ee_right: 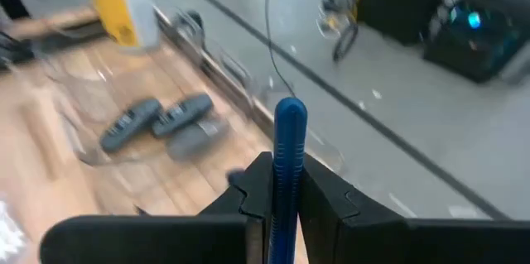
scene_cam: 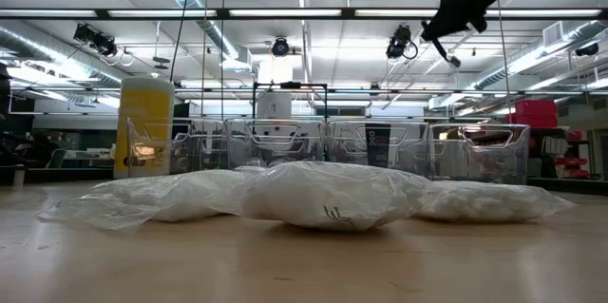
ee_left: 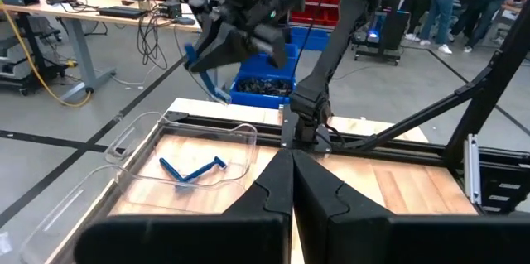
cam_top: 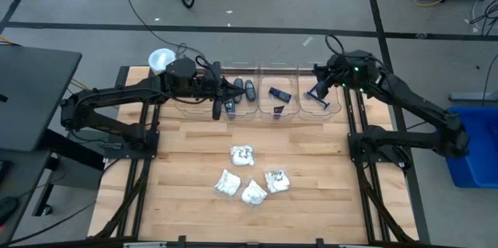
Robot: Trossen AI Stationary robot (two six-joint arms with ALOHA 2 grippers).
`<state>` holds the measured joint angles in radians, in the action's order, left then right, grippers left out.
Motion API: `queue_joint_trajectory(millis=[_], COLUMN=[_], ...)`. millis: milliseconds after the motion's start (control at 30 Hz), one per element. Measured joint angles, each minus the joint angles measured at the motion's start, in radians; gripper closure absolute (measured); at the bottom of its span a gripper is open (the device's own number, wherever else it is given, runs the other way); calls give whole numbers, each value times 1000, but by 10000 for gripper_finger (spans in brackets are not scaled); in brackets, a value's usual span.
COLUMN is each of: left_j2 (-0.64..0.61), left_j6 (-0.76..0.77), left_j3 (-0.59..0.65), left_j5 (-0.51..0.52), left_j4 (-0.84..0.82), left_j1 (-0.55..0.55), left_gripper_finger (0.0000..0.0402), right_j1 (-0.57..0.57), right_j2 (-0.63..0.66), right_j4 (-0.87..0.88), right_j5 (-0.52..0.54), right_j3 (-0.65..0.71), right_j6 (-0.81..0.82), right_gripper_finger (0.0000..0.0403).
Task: Pick & Place Travel size toiletries
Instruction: Put the blue razor into the right transparent bin
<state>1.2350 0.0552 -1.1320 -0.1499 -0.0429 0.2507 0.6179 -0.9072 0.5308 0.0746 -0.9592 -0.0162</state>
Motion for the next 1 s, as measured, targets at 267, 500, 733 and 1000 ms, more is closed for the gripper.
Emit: queue_joint_trajectory(millis=[267, 500, 733, 1000], left_j2=[0, -11, -14, -14], left_j6=[-3, -5, -7, -7], left_j3=[0, -1, -1, -1], left_j5=[31, 59, 80, 85], left_j4=[1, -3, -3, -2], left_j1=[0, 1, 1, 1], left_gripper_finger=[398, 397, 396, 397], right_j1=[67, 103, 150, 168], right_j2=[-94, -143, -220, -301], right_j4=[55, 63, 62, 4], right_j5=[-38, -52, -58, -61], right_j3=[0, 0, 59, 170], right_j6=[-29, -25, -26, -26], right_gripper_finger=[359, 359, 359, 359])
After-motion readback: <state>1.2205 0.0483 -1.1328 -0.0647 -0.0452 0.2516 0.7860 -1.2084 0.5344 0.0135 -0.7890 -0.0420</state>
